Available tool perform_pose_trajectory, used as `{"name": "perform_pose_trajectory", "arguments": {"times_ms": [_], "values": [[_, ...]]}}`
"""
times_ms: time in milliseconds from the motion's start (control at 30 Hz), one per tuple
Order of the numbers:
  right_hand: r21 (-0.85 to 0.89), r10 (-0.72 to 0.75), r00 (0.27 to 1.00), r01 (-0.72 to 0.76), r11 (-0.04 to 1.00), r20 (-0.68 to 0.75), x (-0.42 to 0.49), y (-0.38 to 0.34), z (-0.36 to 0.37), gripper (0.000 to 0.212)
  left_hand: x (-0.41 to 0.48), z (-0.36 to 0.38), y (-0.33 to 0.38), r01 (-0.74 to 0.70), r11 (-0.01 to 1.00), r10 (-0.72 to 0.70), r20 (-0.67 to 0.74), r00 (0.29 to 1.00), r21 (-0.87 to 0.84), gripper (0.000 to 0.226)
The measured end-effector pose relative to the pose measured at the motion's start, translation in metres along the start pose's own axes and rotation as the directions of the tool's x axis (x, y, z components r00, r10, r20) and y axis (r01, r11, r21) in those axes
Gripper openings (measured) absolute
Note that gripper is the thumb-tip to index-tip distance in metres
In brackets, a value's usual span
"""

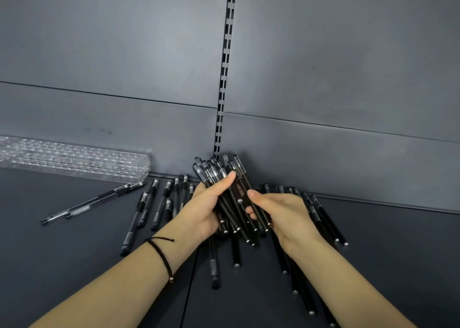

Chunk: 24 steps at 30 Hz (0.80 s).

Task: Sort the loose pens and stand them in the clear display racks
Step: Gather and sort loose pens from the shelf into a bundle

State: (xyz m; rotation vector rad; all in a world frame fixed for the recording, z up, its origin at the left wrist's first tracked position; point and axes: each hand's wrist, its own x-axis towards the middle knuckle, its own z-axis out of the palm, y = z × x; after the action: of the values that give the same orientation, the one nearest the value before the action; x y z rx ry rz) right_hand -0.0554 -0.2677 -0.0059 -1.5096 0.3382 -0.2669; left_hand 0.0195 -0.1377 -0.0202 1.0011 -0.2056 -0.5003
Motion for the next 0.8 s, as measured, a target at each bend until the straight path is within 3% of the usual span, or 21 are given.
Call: {"name": "perform_pose_trajectory", "arguments": {"times_ms": [200, 333, 433, 500, 633, 733, 800], "values": [[-0.172, -0.122, 0.981, 0.148, 0.974, 0.153, -0.006, -0.001, 0.004, 0.019, -0.004, 0.004, 0.0, -0.021, 1.0, 0.02, 0.053, 0.998, 0.02, 0.044], [-0.349, -0.158, 0.961, 0.232, 0.908, 0.228, -0.009, -0.005, 0.001, 0.024, -0.002, 0.004, 0.005, -0.063, 0.995, 0.061, 0.032, 0.998, 0.075, 0.028], [-0.401, -0.312, 0.949, 0.304, 0.864, 0.046, -0.006, -0.015, -0.006, 0.037, -0.006, 0.003, 0.014, -0.146, 0.98, 0.136, 0.08, 0.987, 0.136, 0.021], [-0.264, -0.467, 0.882, 0.439, 0.859, -0.055, -0.006, -0.03, -0.011, 0.029, -0.01, 0.006, 0.019, -0.224, 0.95, 0.194, 0.15, 0.969, 0.219, 0.018], [-0.092, -0.593, 0.781, 0.617, 0.782, 0.197, -0.01, -0.07, -0.009, 0.027, -0.027, 0.027, 0.013, -0.315, 0.861, 0.191, 0.321, 0.927, 0.398, 0.014], [-0.192, -0.543, 0.745, 0.642, 0.743, 0.389, -0.015, -0.086, -0.001, 0.026, -0.034, 0.044, 0.001, -0.317, 0.83, 0.151, 0.363, 0.919, 0.458, 0.013], [-0.262, -0.505, 0.758, 0.63, 0.731, 0.414, -0.017, -0.085, 0.002, 0.02, -0.035, 0.047, -0.004, -0.335, 0.819, 0.159, 0.378, 0.912, 0.465, 0.012]]}}
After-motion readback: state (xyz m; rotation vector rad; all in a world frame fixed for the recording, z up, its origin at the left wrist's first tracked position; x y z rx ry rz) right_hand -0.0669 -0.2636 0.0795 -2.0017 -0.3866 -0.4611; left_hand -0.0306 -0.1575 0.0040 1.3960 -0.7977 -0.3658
